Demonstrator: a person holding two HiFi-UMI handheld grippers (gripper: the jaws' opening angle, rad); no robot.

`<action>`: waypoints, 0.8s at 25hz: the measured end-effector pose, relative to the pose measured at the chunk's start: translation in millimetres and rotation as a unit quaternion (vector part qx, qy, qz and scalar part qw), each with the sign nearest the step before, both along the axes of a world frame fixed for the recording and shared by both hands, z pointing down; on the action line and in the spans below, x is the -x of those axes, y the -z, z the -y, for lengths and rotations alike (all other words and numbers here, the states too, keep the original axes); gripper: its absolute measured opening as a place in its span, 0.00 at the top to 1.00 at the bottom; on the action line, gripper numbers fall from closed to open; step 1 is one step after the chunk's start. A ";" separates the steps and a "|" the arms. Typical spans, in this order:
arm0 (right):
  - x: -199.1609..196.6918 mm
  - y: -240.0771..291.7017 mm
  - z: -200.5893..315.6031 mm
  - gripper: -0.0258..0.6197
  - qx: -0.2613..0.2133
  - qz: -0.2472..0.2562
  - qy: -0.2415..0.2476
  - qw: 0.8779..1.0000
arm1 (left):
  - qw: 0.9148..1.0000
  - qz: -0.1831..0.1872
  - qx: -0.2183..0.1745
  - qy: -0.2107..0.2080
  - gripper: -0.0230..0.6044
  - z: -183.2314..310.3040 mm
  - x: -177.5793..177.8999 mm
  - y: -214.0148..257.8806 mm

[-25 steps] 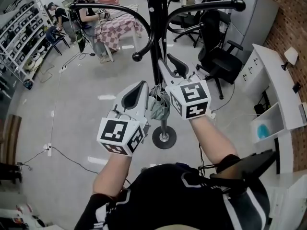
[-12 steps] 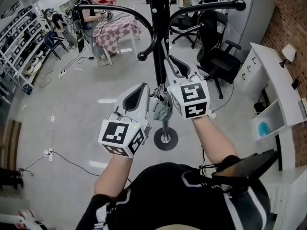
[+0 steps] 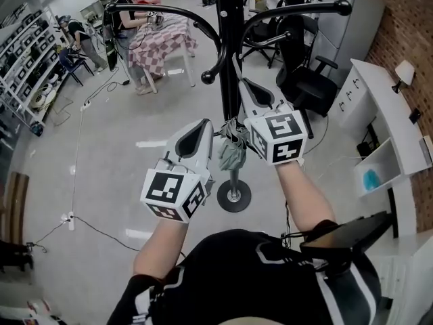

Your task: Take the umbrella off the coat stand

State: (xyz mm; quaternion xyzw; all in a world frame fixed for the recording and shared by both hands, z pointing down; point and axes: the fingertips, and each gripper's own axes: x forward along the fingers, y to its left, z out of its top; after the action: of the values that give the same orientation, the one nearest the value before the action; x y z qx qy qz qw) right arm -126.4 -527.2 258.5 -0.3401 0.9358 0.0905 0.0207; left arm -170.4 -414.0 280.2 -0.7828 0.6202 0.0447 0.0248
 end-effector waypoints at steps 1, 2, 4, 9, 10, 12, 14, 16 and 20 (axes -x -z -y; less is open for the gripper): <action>0.4 0.3 -0.9 0.94 0.005 0.005 0.004 1.000 | 1.000 0.003 -0.002 0.000 0.95 -1.4 0.8 1.3; 0.6 0.6 -1.7 0.94 0.010 0.011 0.009 1.000 | 1.000 0.006 -0.004 -0.001 0.95 -2.8 1.0 2.5; 0.9 1.3 -2.8 0.94 0.013 0.020 0.020 0.999 | 1.000 0.008 -0.006 -0.005 0.95 -4.8 0.7 4.0; 2.0 5.6 -4.8 0.95 0.015 0.033 0.031 0.999 | 1.000 0.006 -0.009 -0.016 0.95 -6.3 -0.8 4.6; 2.4 6.7 -5.1 0.95 0.013 0.034 0.032 0.999 | 1.000 0.005 -0.010 -0.017 0.95 -5.6 -0.9 4.8; 1.5 8.0 -3.5 0.95 0.011 0.036 0.031 0.999 | 1.000 0.005 -0.011 -0.017 0.95 -4.0 -1.3 5.0; -0.2 9.9 -1.5 0.95 0.012 0.041 0.028 0.999 | 1.000 0.006 -0.012 -0.018 0.95 -4.0 -0.3 4.9; -0.8 13.9 -2.0 0.95 0.010 0.047 0.026 0.999 | 1.000 0.008 -0.012 -0.018 0.95 -6.1 2.6 4.9; 0.3 25.5 -6.6 0.95 0.000 0.050 0.025 0.998 | 1.000 0.006 -0.011 -0.017 0.95 -10.6 7.8 5.4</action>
State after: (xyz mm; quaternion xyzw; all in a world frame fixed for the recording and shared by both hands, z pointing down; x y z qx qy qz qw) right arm -126.8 -520.6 233.0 -0.3207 0.9418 0.0730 0.0701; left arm -178.2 -403.4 274.8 -0.7934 0.6058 0.0471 0.0361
